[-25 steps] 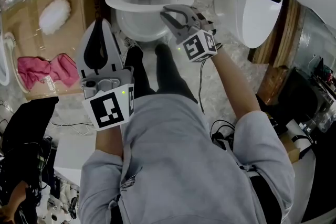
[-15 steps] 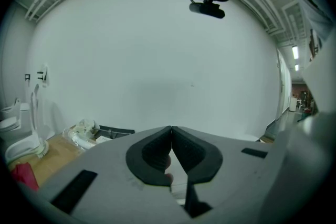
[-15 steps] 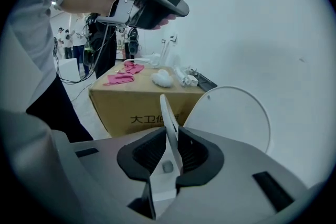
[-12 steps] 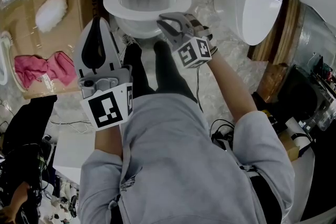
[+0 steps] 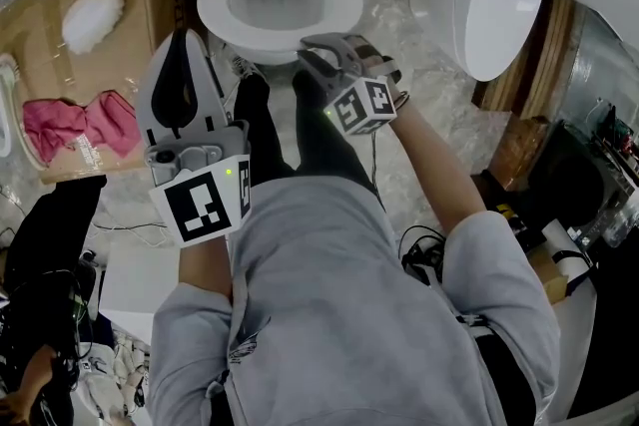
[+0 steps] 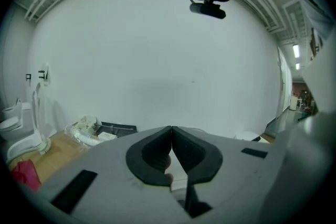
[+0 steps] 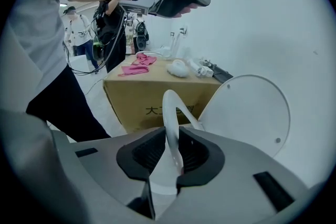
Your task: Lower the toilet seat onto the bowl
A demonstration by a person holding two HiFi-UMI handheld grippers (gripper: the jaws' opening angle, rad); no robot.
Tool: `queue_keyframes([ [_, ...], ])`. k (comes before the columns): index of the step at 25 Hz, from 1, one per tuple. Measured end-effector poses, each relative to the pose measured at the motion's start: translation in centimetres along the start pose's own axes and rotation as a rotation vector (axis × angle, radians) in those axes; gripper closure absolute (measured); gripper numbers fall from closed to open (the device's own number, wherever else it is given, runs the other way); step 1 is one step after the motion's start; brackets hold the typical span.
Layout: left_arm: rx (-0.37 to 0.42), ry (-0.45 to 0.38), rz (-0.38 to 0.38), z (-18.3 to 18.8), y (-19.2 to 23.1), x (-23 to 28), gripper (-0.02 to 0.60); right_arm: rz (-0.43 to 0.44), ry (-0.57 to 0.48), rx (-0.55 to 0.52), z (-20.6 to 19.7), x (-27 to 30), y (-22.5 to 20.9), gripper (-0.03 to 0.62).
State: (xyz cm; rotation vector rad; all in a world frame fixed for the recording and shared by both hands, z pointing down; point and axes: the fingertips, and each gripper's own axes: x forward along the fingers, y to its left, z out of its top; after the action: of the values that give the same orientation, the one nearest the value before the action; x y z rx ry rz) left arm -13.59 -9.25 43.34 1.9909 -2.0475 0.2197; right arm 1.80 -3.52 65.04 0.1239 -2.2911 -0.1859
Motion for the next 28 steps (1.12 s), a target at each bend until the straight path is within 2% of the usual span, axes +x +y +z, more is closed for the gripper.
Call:
queue_keyframes([
  [6, 0.0, 0.012, -0.001, -0.9, 0.1, 0.0, 0.581, 0.04, 0.024, -0.002, -0.9, 0.7, 1.6, 0.522],
  [17, 0.003, 0.041, 0.008, -2.7, 0.7, -0.4, 0.581, 0.159, 0.129, -0.044, -5.0, 3.6, 7.5, 0.514],
  [28, 0.014, 0.071, 0.004, -4.5, 1.0, -0.5, 0.581, 0.23, 0.194, -0.06, -8.2, 6.1, 11.1, 0.505],
])
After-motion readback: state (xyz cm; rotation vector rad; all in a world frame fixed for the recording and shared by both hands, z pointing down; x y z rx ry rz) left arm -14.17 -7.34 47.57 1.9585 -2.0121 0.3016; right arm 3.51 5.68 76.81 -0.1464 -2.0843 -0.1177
